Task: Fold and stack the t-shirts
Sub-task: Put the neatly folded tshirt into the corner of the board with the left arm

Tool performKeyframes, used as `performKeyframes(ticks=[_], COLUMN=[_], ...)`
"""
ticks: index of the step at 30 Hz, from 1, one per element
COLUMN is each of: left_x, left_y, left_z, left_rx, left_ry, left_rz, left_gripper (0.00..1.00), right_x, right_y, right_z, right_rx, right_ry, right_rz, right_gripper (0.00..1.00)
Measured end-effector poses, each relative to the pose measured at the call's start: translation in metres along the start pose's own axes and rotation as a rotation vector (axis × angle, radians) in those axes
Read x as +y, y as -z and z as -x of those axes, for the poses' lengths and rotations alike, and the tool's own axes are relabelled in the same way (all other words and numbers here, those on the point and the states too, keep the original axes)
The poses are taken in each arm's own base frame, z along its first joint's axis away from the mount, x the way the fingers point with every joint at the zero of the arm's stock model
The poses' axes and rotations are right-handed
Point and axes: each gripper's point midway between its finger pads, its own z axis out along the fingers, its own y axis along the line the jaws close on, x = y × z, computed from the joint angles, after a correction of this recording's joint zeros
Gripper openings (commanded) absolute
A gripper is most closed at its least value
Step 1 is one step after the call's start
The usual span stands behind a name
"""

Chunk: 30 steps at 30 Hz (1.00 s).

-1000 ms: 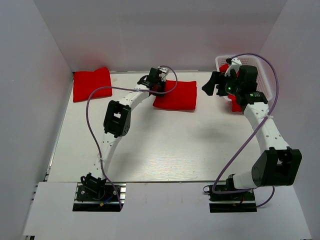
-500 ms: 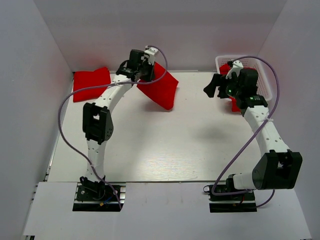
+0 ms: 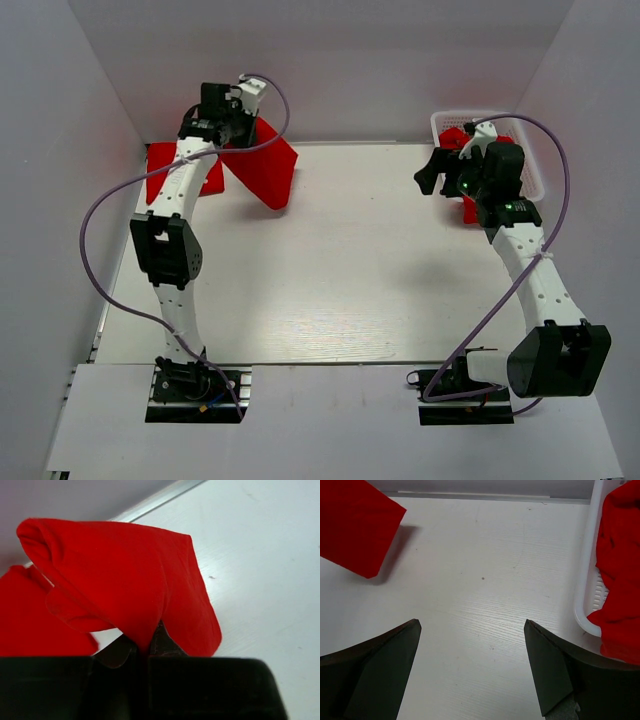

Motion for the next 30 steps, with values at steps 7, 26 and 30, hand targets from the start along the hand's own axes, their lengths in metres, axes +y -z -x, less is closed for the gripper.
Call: performKeyframes(ticks=[7, 26, 30], left_x=[0.059, 0.158, 0.178], left_y=[0.02, 0.047, 0.036], left_z=[-0.002, -0.023, -0.039], left_rx=[-0.008, -0.046, -0.049], left_ry=[0.024, 0.081, 0.097], left_rz=[0.105, 0.208, 0.213], left_gripper=[0.0, 0.0, 0.0], right_x=[0.0, 0.001, 0.003], right_y=[-0.001, -0.037, -0.042], right_z=[-0.002, -0.025, -0.023], right_rx=[0.005, 0.113, 0.119], right_ry=[-0.01, -0.094, -0.1], right_rz=[-0.001, 0.067, 0.083], right_gripper=[0.9, 0.9, 0.9])
